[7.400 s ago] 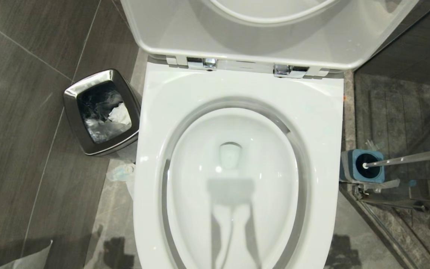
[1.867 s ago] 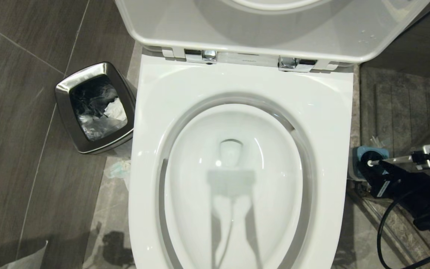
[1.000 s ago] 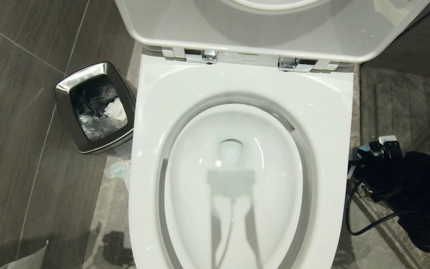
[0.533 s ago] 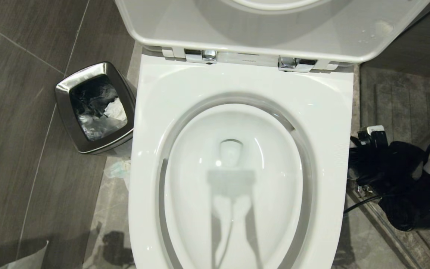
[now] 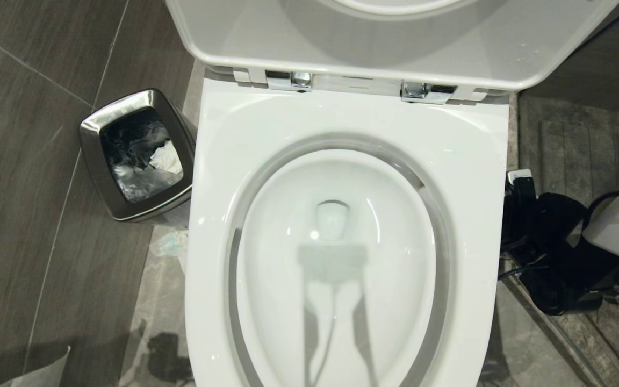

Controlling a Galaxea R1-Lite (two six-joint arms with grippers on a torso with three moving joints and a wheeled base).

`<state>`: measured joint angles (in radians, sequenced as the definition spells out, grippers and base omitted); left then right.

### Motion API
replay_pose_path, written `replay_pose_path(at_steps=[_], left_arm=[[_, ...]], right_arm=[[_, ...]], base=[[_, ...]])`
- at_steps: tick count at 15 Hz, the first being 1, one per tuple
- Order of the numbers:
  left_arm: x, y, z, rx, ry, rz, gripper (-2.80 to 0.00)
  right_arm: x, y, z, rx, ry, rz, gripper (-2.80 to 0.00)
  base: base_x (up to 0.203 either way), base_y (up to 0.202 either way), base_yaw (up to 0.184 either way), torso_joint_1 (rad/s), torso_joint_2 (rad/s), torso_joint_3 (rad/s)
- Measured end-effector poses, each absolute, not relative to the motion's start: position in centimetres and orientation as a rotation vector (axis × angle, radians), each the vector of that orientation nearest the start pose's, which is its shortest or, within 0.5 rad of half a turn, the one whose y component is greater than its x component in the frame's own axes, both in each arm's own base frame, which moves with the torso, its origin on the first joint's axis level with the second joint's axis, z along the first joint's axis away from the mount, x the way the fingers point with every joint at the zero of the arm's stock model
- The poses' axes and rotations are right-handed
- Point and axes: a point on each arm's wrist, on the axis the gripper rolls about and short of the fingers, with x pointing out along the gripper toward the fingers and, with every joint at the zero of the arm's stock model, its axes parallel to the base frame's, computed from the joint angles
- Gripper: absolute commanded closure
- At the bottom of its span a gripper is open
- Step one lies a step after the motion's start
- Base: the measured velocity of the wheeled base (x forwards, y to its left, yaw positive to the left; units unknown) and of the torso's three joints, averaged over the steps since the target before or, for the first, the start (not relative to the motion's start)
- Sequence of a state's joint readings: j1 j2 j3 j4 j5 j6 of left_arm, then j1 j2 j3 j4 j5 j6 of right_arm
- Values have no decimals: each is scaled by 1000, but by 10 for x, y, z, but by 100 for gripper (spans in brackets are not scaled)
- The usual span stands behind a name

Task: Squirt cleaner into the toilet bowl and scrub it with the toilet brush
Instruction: Pour in the cleaning agent

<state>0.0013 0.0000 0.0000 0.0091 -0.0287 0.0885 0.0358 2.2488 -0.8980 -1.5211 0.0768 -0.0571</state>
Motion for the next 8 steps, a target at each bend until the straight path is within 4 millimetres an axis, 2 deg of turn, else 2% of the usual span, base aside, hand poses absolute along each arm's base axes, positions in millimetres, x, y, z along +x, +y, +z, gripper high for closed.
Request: replay_pose_path(at_steps=[8], left_arm=[[-23,-1,75,88,8,-28,0]], right_arm=[[422,20,95,-117,-226,86,-280]], base=[[0,0,0,0,0,0]])
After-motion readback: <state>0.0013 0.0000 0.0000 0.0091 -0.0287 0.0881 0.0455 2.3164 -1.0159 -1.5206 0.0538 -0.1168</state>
